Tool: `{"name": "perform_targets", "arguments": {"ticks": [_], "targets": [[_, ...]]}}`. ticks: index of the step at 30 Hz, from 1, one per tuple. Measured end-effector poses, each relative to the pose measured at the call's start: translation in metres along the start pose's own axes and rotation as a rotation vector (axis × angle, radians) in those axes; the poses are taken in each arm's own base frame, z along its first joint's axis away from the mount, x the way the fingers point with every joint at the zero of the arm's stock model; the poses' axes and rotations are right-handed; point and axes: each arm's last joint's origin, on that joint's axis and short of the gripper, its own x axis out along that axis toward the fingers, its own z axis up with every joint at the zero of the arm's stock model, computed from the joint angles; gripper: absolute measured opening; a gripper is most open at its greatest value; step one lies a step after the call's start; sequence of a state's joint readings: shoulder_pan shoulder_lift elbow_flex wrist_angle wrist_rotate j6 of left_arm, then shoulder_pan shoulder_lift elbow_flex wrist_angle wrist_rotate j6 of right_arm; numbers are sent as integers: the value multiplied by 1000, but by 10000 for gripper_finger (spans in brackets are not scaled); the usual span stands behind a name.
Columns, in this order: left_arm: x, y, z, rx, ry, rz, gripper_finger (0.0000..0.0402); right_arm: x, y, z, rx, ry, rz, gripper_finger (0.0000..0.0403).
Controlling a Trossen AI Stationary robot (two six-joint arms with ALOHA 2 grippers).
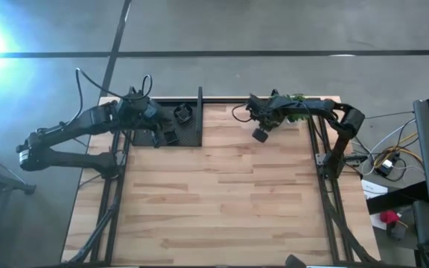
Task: Pick & Place Mini shaped plates
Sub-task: Stack the black leaf shaped plate on top of the black leaf shaped plates on the shelf
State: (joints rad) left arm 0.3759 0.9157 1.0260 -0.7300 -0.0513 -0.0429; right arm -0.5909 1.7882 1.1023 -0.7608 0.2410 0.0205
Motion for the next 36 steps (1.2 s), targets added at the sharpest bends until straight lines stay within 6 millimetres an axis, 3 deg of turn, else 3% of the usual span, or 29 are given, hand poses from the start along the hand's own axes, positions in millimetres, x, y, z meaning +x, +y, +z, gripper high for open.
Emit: {"name": "perform_targets", "arguments": {"ticks": [8,15,22,29,36], "targets": [[0,0,0,0,0,0,71,-51,24,22,-182,-40,-12,8],[0,0,1,66,-9,-10,71,-115,72,32,-550,-168,15,8],[-1,-6,7,224,-78,-116,71,-183,118,32,-862,-402,17,8],[-1,-20,14,406,-180,-173,71,-230,137,26,-935,-568,29,8],[9,-40,25,524,-282,-219,71,-252,148,20,-978,-658,100,8]]}}
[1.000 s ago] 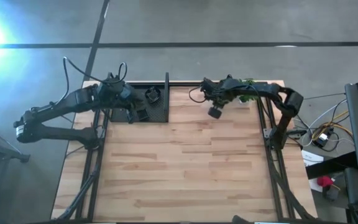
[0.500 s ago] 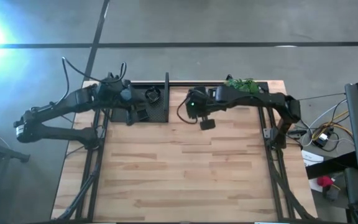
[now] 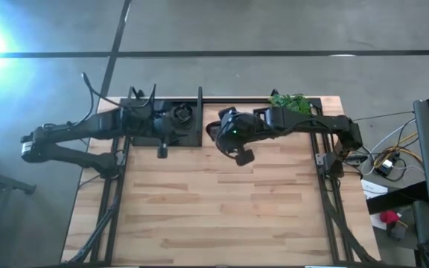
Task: Pick & Place Mini shaped plates
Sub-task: Stack the black leaf shaped plate on top of the black leaf shaped plates on the shelf
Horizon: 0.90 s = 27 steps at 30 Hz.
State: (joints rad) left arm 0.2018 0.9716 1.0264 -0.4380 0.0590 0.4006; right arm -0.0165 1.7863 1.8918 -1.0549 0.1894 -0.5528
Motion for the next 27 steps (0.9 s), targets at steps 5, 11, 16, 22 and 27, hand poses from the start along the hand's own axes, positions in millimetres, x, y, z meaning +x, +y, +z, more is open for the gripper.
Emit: {"name": "perform_targets", "arguments": {"ticks": [5,11,16,22,27], "targets": [[14,-4,8,30,-42,-9,71,1,4,4,-6,-25,2,8],[33,-2,19,40,-31,-36,71,7,7,2,-22,-11,14,8],[58,-6,14,72,70,-114,71,11,8,1,-46,-11,14,8],[67,-2,23,123,72,-85,71,12,9,1,-59,-9,15,8],[69,0,27,129,78,-78,71,12,9,1,-85,-9,15,8]]}}
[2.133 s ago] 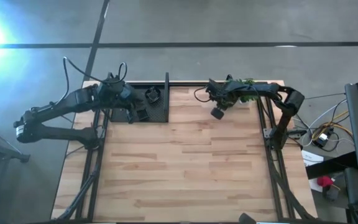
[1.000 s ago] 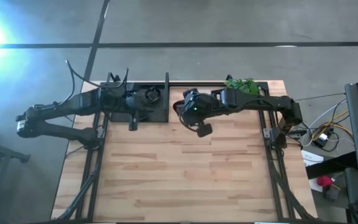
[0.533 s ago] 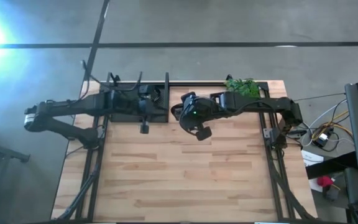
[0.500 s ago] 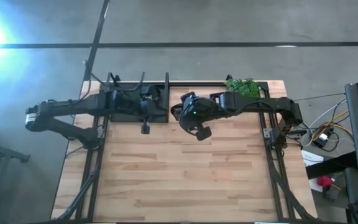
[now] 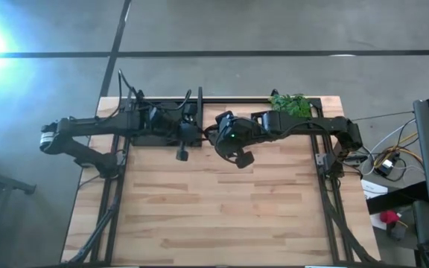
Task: Pick & Place Mini shaped plates
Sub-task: Stack the black leaf shaped plate on top of the black leaf shaped plates on the shelf
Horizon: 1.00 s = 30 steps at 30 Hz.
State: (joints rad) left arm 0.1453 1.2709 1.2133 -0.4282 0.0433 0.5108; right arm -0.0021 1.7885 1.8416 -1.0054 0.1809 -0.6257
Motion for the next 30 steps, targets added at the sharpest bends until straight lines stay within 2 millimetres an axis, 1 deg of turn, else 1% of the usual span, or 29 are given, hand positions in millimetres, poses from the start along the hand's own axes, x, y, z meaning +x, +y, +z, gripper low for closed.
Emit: {"name": "perform_targets", "arguments": {"ticks": [5,8,16,22,25,29,30], "targets": [[1,-6,-5,-1,54,-39,71,0,0,0,-4,1,0,8],[1,-8,-4,3,52,-47,71,0,0,0,-11,0,0,8],[2,-8,-5,6,62,-33,71,0,-1,1,-26,-10,-7,8],[8,-9,-6,-2,78,-42,71,0,-2,3,-25,-35,-25,8],[10,-11,-8,-4,107,-23,56,0,-2,3,-24,-35,-25,8],[10,-12,-8,0,121,-15,11,0,-3,3,-21,-34,-31,8],[10,-12,-8,0,122,-14,7,0,-3,3,-19,-33,-32,8]]}}
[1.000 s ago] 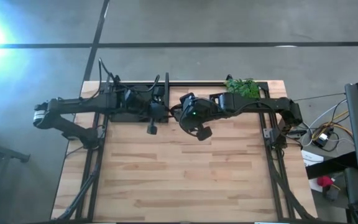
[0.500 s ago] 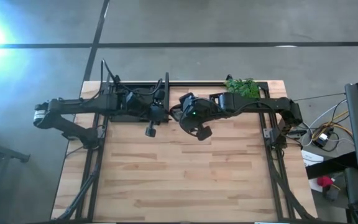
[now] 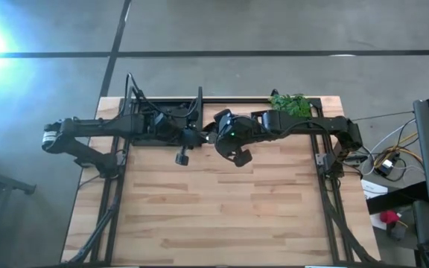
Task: Pick & Place Mini shaped plates
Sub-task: Stack the black leaf shaped plate on top of the black leaf shaped plates on the shelf
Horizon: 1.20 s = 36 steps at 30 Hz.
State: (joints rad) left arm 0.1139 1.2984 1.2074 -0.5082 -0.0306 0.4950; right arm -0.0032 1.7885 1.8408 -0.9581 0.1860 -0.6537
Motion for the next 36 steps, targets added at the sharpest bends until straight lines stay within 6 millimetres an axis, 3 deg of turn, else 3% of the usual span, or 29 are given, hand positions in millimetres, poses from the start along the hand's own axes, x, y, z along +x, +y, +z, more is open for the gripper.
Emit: {"name": "perform_targets", "arguments": {"ticks": [7,18,28,36], "targets": [[0,0,0,3,6,-3,1,0,-1,0,-26,11,-24,21],[-9,0,-1,4,37,2,0,-8,0,6,-14,-4,-52,100],[-46,0,-13,45,165,89,0,-63,-15,9,154,-107,-111,109],[-69,1,-41,92,416,73,0,-103,-18,0,202,-179,-153,109]]}}
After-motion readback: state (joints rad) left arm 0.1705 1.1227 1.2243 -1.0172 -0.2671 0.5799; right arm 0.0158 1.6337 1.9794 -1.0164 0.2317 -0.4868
